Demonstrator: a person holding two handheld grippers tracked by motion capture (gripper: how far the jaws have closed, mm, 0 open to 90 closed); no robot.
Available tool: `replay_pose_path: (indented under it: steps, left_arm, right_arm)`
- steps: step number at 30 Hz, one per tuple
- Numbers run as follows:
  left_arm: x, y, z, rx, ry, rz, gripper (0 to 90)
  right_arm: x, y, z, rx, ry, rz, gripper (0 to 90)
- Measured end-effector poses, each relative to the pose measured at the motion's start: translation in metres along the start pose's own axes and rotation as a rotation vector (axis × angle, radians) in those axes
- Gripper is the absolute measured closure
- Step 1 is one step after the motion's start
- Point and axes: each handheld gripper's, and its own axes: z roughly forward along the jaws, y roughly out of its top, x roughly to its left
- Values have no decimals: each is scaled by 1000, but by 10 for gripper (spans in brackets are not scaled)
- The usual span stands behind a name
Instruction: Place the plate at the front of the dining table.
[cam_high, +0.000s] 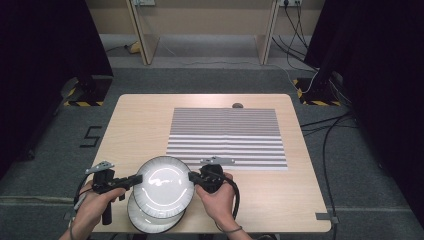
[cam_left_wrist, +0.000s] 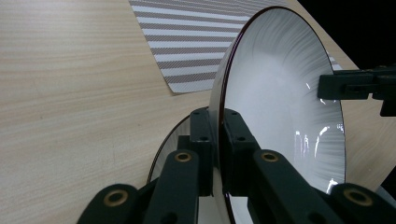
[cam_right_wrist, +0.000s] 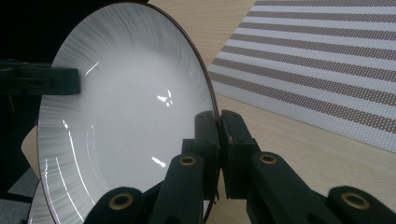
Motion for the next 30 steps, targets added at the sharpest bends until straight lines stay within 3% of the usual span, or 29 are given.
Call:
replay_pose_path:
  steps: [30]
  left_arm:
    - [-13,26,12,-26,-16,35,837]
  right_arm:
    - [-13,16,-17,-42,-22,13,865]
